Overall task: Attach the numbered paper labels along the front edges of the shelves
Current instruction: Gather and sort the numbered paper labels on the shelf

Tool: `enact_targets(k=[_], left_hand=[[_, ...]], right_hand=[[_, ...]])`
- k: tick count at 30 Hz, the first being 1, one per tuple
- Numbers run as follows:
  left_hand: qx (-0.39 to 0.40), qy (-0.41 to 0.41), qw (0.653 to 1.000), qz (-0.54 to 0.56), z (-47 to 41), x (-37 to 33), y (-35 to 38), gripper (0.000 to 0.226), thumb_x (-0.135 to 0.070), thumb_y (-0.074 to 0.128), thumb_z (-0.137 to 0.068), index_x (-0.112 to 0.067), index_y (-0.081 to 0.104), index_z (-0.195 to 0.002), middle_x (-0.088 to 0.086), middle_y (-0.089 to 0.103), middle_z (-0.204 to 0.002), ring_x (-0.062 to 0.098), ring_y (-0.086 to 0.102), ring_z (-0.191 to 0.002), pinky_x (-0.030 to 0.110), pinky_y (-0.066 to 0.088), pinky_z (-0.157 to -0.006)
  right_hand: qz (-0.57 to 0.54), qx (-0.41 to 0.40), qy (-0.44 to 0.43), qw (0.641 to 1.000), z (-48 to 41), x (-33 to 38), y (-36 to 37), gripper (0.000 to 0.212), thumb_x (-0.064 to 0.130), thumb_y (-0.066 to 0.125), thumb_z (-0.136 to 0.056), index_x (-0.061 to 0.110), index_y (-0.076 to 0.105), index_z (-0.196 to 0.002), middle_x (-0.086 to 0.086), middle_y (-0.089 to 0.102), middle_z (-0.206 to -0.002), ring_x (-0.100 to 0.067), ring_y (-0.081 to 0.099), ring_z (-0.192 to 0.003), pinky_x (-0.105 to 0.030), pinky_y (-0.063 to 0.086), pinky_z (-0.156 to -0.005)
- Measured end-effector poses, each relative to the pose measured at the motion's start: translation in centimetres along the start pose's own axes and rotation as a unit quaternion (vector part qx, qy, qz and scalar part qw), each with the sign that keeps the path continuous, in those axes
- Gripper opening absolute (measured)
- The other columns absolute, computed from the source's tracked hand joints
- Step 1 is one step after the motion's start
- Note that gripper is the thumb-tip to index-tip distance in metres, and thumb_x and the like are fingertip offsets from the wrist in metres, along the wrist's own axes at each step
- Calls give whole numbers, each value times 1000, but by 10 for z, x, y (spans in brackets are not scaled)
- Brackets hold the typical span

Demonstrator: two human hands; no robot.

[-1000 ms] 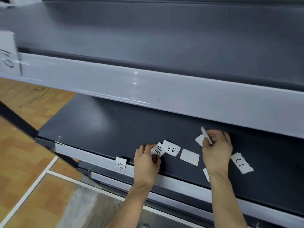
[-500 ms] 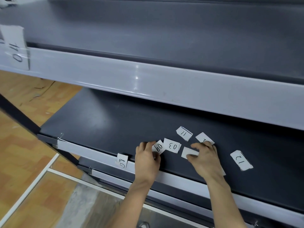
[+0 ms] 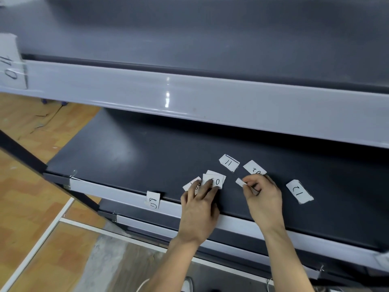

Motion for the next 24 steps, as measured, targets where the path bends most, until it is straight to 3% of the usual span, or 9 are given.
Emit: enact_targets(k=[3, 8, 11, 14, 18, 21, 24], left_hand=[[-12, -12, 1000, 5, 7, 4, -2, 41, -26, 50, -83, -34, 58, -123, -16, 49, -140, 20, 35, -136, 40, 34, -103], [-57, -47, 996, 42, 18, 5, -8, 32, -24, 52, -83, -32, 67, -110, -19, 59, -129, 16, 42, -129, 37, 34, -101], [-50, -55, 996, 56, 20, 5, -6, 34, -25, 48, -85, -31, 67, -112, -18, 57, -132, 17, 41, -131, 35, 31, -104], [-73, -67, 992, 77, 20, 8, -12, 38, -29, 40, -84, -29, 68, -109, -14, 57, -132, 16, 43, -126, 31, 32, -102], [-113, -117, 982, 97, 18, 26, -25, 32, -18, 50, -79, -23, 69, -105, -5, 60, -120, 23, 51, -108, 35, 44, -94], [-86, -127, 986, 66, 14, 34, -27, 32, -20, 52, -81, -25, 71, -106, -11, 62, -115, 20, 50, -105, 33, 43, -91], [-63, -120, 990, 46, 9, 35, -26, 32, -25, 48, -82, -28, 73, -101, -19, 64, -113, 17, 50, -105, 31, 41, -89]], right_hand=[[30, 34, -35, 998, 15, -3, 10, 22, 0, 70, -78, 22, 67, -80, 14, 60, -81, -10, 56, -83, -6, 39, -74], [125, 102, -79, 984, 33, -9, 23, 19, 9, 69, -71, 27, 67, -70, 17, 61, -82, -17, 54, -83, -31, 44, -78], [74, 106, -52, 990, 26, -8, 16, 18, 7, 64, -77, 24, 69, -78, 19, 61, -79, -11, 53, -81, -27, 44, -79], [14, 54, -5, 998, 16, -7, 4, 23, 1, 59, -83, 21, 70, -81, 16, 65, -81, -11, 59, -81, -22, 47, -77], [9, 35, 44, 998, 3, -12, 2, 28, 5, 56, -86, 29, 69, -82, 7, 67, -85, -14, 63, -83, -32, 52, -81], [30, 82, 18, 996, 1, -5, 13, 31, 2, 52, -87, 25, 72, -91, 21, 62, -86, -19, 61, -91, -36, 50, -85], [48, 123, -66, 989, 1, 5, 34, 38, -6, 51, -84, 20, 73, -98, 17, 67, -103, -19, 58, -100, -40, 47, -92]])
Point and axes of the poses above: each hand's wrist, its own z-axis away from the middle knuckle, its own y-axis out of the palm, x = y × z, the point moved 3 cm from there along -z, towards the middle knuckle
